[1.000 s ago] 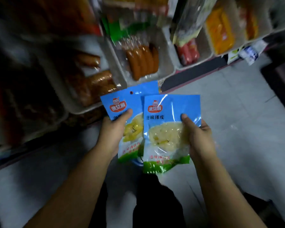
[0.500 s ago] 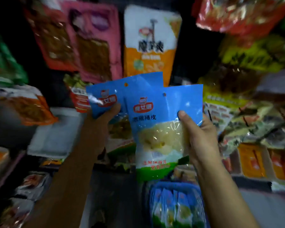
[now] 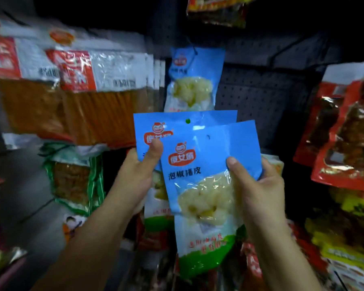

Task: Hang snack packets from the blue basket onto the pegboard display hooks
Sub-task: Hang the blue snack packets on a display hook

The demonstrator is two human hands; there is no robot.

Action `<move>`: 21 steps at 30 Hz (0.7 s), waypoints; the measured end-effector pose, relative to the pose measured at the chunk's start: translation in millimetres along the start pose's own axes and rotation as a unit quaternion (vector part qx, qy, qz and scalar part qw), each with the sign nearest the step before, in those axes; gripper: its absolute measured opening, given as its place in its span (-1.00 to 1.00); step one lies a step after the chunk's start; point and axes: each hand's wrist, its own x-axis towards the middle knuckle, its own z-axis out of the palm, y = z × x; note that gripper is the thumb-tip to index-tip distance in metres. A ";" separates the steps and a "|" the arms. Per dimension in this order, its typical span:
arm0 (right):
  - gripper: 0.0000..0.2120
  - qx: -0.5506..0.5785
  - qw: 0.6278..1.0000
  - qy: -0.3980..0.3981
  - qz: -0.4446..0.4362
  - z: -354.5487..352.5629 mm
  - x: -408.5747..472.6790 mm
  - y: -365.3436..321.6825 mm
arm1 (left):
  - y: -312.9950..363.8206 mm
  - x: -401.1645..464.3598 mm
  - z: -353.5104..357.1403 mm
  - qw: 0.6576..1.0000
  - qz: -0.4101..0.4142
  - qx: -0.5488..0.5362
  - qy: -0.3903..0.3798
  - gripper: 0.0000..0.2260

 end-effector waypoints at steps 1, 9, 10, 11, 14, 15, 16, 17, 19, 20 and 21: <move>-0.89 -0.007 1.000 0.011 -0.018 9.4 4.4 -1.2 | 4.7 10.4 -5.1 1.000 0.013 0.003 -0.003 -0.58; -0.82 -0.034 0.999 -0.015 -0.028 51.7 48.8 -22.5 | 22.0 84.6 -27.7 0.999 -0.008 -0.029 0.011 -0.86; -0.79 -0.033 0.999 -0.035 -0.026 54.0 57.3 -28.4 | 24.2 91.0 -27.9 1.000 -0.002 -0.031 0.004 -0.86; -0.75 -0.023 0.998 -0.055 -0.023 56.1 65.8 -34.4 | 26.5 96.4 -27.3 1.000 0.007 -0.029 -0.001 -0.86; -0.79 0.007 0.997 -0.075 -0.028 61.6 91.4 -48.2 | 32.1 107.3 -19.4 0.999 0.031 -0.023 -0.011 -0.89; -0.84 0.009 0.997 -0.073 -0.037 63.4 98.7 -52.3 | 34.4 110.7 -16.1 0.999 0.032 -0.024 -0.012 -0.89; -0.90 0.005 0.996 -0.071 -0.051 65.0 106.1 -54.9 | 36.5 114.8 -13.5 0.999 0.032 -0.025 -0.011 -0.89; -0.95 0.000 0.995 -0.070 -0.066 66.8 111.6 -58.0 | 39.1 118.9 -12.3 0.999 0.030 -0.025 -0.008 -0.90; -0.94 -0.008 0.993 -0.070 -0.097 70.3 121.3 -62.3 | 45.1 128.8 -12.3 0.999 0.033 -0.021 -0.003 -0.90; -0.94 -0.006 0.992 -0.069 -0.109 72.1 125.3 -64.0 | 48.0 133.8 -12.6 0.999 0.040 -0.019 -0.001 -0.89; -0.95 -0.005 0.991 -0.067 -0.119 74.3 127.7 -65.9 | 50.8 138.1 -13.0 0.999 0.050 -0.019 0.004 -0.89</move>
